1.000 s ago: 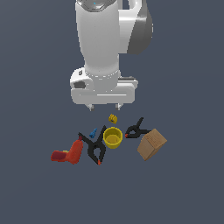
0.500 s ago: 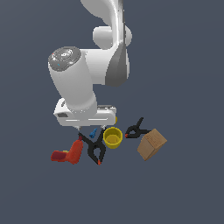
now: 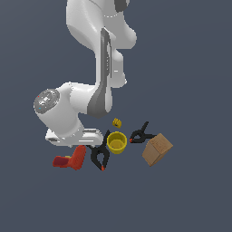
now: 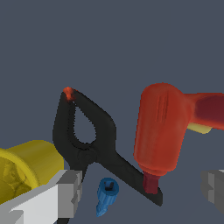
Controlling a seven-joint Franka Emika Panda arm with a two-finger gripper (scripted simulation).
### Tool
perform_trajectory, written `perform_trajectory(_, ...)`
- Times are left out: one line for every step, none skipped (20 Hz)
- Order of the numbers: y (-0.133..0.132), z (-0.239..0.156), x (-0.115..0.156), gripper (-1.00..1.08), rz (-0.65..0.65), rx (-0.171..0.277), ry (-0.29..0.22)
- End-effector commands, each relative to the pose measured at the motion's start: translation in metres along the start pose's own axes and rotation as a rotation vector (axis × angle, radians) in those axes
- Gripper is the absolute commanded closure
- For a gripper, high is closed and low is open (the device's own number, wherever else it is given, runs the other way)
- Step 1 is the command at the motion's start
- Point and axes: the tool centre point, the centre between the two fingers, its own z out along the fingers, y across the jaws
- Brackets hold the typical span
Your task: Pick up a designated object from a clutter of objects.
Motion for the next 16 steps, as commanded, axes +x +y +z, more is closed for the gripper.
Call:
perform_trajectory(0.013, 0.016, 0.002, -1.00, 0.003, 0.006, -0.001)
perform_trajectory(0.018, 0.022, 0.002, -1.00, 0.004, 0.008, -0.002)
perform_trajectory(0.022, 0.027, 0.002, -1.00, 0.006, 0.009, -0.003)
perform_trajectory(0.025, 0.031, 0.002, -1.00, 0.007, 0.011, -0.003)
perform_trajectory(0.029, 0.035, 0.002, -1.00, 0.008, 0.012, -0.004)
perform_trajectory(0.031, 0.039, 0.002, -1.00, 0.008, 0.013, -0.004)
perform_trajectory(0.034, 0.042, 0.001, -1.00, 0.009, 0.014, -0.005)
perform_trajectory(0.036, 0.044, 0.001, -1.00, 0.010, 0.015, -0.005)
perform_trajectory(0.037, 0.046, 0.001, -1.00, 0.010, 0.015, -0.005)
perform_trajectory(0.038, 0.047, 0.001, -1.00, 0.011, 0.016, -0.005)
perform_trajectory(0.039, 0.048, 0.001, -1.00, 0.011, 0.016, -0.005)
perform_trajectory(0.039, 0.048, 0.001, -1.00, 0.011, 0.016, -0.005)
perform_trajectory(0.038, 0.048, 0.001, -1.00, 0.012, 0.016, -0.007)
perform_trajectory(0.038, 0.048, 0.001, -1.00, 0.012, 0.016, -0.007)
perform_trajectory(0.038, 0.049, 0.001, -1.00, 0.012, 0.016, -0.007)
perform_trajectory(0.038, 0.051, 0.001, -1.00, 0.012, 0.016, -0.007)
